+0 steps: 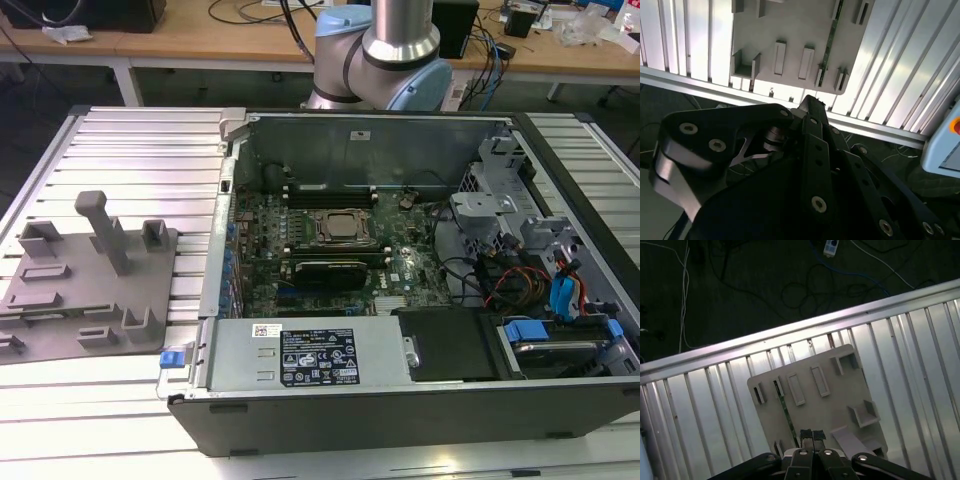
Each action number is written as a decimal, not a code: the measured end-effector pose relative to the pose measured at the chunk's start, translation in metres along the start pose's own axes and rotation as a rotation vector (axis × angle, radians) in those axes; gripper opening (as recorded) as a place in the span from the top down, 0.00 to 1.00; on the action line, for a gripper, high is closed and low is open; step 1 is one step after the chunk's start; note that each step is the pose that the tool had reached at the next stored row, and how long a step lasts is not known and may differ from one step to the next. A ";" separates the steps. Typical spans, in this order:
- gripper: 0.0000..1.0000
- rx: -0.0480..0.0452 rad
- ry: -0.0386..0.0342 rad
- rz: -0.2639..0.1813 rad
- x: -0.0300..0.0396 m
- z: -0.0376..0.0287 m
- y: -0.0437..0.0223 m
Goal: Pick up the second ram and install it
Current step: 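Pick up the second ram and move it above second insertion slot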
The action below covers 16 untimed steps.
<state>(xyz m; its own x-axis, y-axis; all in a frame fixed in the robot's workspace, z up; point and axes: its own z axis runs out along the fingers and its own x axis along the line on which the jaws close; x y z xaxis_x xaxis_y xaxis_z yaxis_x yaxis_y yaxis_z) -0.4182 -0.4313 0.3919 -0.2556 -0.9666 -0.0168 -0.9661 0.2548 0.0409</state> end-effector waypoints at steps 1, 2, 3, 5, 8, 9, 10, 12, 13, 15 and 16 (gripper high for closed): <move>0.89 -0.0002 0.0004 -0.011 0.0000 0.0000 0.0000; 0.89 -0.0004 0.0010 -0.023 0.0000 0.0000 0.0000; 0.89 -0.0006 0.0014 -0.033 0.0000 0.0000 0.0000; 0.89 -0.0008 0.0020 -0.047 0.0000 0.0000 0.0000; 0.83 -0.0008 0.0020 -0.048 0.0000 0.0000 0.0000; 0.76 -0.0008 0.0021 -0.049 0.0000 0.0000 0.0000; 0.70 -0.0009 0.0020 -0.049 0.0000 0.0000 0.0000; 0.70 -0.0009 0.0020 -0.049 0.0000 0.0000 0.0000; 0.70 -0.0008 0.0021 -0.050 0.0000 0.0000 0.0000; 0.70 -0.0009 0.0023 -0.055 0.0004 0.0004 -0.0001; 0.70 -0.0011 0.0029 -0.072 0.0010 0.0015 -0.0003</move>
<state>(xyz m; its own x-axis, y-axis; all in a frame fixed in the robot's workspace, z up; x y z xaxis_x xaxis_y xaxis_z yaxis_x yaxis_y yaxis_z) -0.4182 -0.4323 0.3903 -0.1855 -0.9825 -0.0168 -0.9819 0.1847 0.0408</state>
